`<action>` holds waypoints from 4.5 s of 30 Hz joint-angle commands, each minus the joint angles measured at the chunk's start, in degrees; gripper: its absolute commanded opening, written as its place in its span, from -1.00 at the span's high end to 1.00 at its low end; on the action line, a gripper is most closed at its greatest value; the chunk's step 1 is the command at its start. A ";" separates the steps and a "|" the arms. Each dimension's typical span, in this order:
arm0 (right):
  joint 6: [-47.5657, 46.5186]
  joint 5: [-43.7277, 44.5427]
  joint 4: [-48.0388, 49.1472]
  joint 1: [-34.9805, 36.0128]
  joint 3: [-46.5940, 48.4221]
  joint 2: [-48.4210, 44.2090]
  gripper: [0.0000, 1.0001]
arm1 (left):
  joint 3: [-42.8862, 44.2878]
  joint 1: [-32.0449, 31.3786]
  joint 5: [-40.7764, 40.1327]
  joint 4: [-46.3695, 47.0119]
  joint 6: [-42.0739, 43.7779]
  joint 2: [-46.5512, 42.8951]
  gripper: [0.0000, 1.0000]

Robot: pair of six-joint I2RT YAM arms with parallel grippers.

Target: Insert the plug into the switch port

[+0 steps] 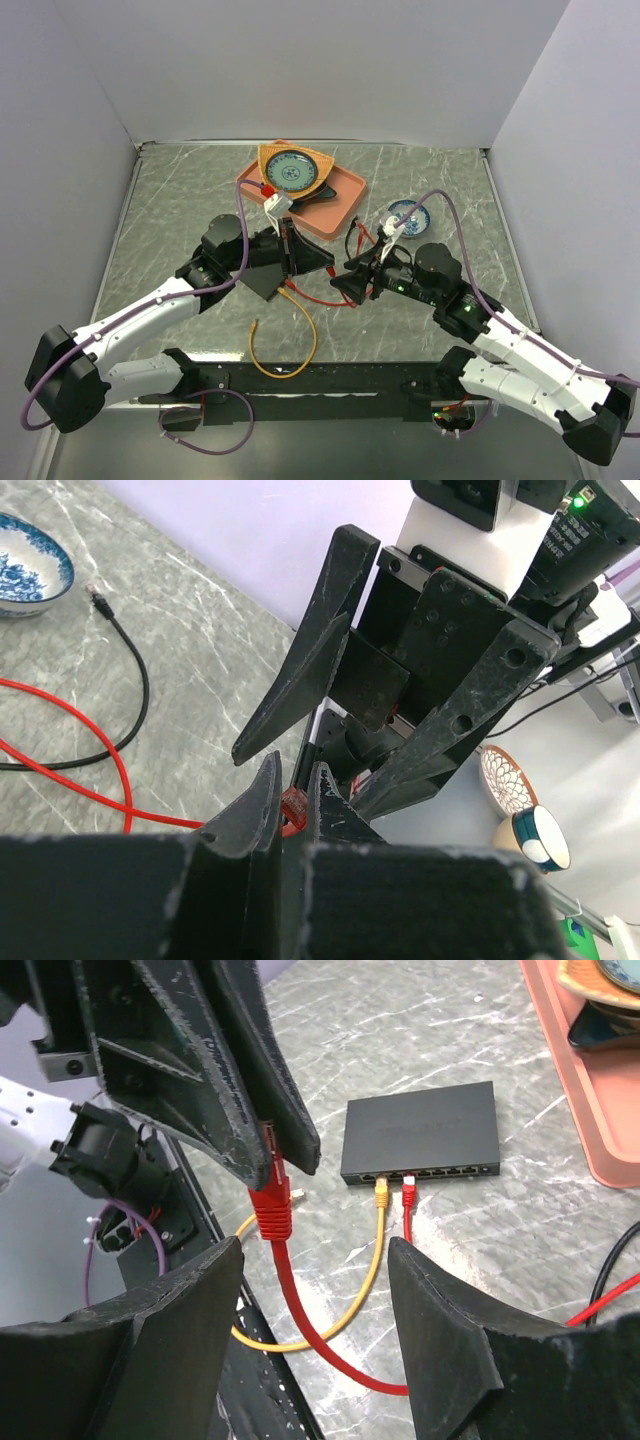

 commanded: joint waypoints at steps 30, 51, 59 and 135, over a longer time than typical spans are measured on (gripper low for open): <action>3.70 1.68 5.19 0.21 3.82 3.19 1.00 | 3.60 -0.69 -2.22 -1.06 2.95 -0.16 0.92; 0.09 5.28 -1.13 0.12 2.77 2.74 1.00 | 5.09 -0.69 -13.00 -6.67 5.15 -0.42 -0.99; -1.93 8.18 -2.37 0.12 2.15 5.20 1.00 | 6.15 -0.51 -36.57 -17.05 4.71 -1.21 -0.92; 1.76 11.70 3.87 5.39 16.48 57.85 1.00 | -4.84 23.04 -21.39 -9.23 7.87 29.55 -0.57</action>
